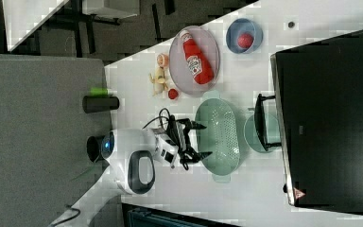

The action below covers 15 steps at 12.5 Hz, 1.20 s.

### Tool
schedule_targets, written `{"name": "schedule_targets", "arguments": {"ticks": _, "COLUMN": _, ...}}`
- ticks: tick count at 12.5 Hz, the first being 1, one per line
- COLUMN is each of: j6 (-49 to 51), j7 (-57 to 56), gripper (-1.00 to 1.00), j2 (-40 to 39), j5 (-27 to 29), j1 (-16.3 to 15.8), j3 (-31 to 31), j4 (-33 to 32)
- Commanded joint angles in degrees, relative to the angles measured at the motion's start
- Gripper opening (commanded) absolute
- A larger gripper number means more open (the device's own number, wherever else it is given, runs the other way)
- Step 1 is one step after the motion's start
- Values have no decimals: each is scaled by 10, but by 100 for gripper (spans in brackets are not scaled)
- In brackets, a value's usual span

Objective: Drag strainer right to left.

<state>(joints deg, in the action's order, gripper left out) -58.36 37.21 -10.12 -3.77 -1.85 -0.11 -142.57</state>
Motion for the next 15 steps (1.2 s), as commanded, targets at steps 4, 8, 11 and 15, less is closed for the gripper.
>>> {"name": "schedule_targets", "arguments": {"ticks": 4, "j6": -120, "j7": 61, "gripper": 100, "j2": -71, "j5": 12, "j1": -9, "j3": -3, "j4": -1}}
{"name": "schedule_targets", "arguments": {"ticks": 8, "j6": -144, "j7": 108, "gripper": 100, "j2": -96, "j5": 13, "j1": -19, "j3": 3, "j4": 3}}
{"name": "schedule_targets", "arguments": {"ticks": 11, "j6": -139, "j7": 130, "gripper": 100, "j2": -97, "j5": 13, "j1": -39, "j3": 15, "j4": 6}}
{"name": "schedule_targets", "arguments": {"ticks": 15, "j6": -135, "j7": 135, "gripper": 100, "j2": -99, "j5": 13, "j1": -73, "j3": 22, "j4": 8}}
